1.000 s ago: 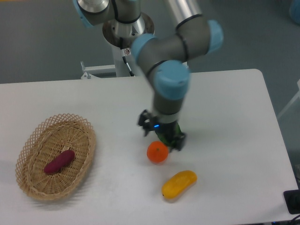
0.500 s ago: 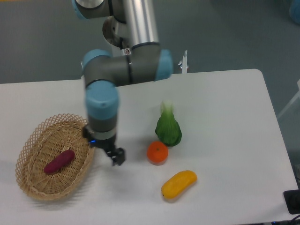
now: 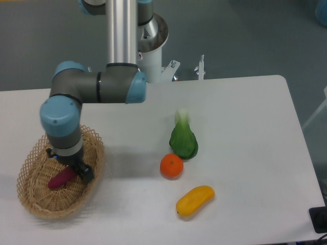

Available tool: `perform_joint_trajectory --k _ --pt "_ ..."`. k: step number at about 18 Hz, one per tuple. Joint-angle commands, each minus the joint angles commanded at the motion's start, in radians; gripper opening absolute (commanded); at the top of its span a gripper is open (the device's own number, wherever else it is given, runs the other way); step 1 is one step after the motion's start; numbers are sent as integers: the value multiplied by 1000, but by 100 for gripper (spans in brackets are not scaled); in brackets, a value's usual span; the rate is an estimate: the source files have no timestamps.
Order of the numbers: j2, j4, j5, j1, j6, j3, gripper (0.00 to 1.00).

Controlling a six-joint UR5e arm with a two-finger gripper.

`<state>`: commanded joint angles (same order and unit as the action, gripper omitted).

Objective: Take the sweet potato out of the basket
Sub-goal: 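Move the open gripper over the basket toward the purple sweet potato, then lower the gripper onto the purple sweet potato and close on it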

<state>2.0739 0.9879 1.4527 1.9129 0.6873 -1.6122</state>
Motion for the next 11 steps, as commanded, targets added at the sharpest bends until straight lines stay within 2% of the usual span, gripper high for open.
perform_joint_trajectory --k 3,11 --pt "18 -55 14 -11 -18 -3 100" --pt "54 -60 41 -26 -48 -5 100"
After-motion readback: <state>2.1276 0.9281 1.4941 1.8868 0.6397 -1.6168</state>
